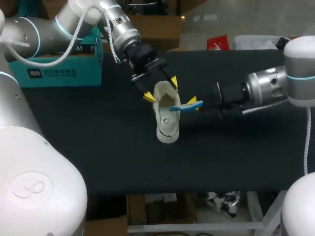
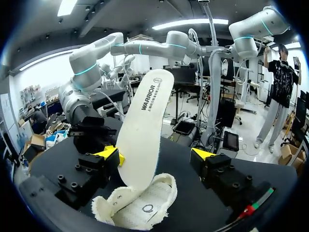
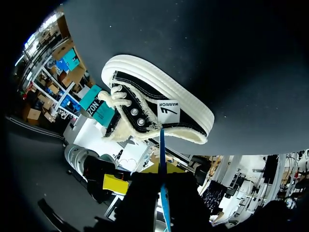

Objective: Open the shoe tongue, take the insole out of the shoe, put the insole back into the shoe, and pack the shoe into the shoebox

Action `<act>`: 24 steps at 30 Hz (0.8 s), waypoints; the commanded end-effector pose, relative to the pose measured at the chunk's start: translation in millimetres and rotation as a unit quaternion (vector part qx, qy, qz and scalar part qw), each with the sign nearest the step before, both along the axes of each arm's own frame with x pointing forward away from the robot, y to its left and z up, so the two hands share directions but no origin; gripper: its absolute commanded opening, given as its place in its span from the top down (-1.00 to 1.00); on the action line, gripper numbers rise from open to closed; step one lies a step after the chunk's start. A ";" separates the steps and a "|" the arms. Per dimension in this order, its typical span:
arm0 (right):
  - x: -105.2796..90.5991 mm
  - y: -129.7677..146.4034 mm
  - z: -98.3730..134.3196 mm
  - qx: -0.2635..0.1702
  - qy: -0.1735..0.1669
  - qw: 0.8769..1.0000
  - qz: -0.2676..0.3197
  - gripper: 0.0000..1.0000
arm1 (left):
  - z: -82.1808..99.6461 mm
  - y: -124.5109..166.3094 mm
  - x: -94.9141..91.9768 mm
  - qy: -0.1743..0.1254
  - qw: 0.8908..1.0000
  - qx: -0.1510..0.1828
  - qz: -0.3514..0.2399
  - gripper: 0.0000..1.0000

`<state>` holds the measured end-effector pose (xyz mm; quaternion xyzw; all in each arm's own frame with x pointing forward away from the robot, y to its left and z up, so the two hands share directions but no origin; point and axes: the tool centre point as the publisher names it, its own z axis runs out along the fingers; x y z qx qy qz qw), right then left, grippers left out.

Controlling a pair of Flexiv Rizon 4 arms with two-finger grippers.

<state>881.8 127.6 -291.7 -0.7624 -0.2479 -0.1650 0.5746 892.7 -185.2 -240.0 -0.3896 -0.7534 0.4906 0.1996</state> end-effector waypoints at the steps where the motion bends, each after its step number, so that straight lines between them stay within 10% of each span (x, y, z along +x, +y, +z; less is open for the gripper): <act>1: -0.1 -0.3 0.5 0.000 0.000 1.000 0.000 1.00 | 1.9 -1.3 -12.0 -0.072 0.981 -0.049 0.172 -1.00; 11: 1.4 3.1 -0.6 -0.005 0.007 1.000 -0.015 1.00 | 1.9 -1.3 -12.0 -0.072 0.981 -0.049 0.172 -1.00; 24: -7.9 23.0 -7.8 0.017 0.019 0.992 -0.126 1.00 | -29.7 -5.7 -21.2 -0.129 0.954 -0.093 0.254 -1.00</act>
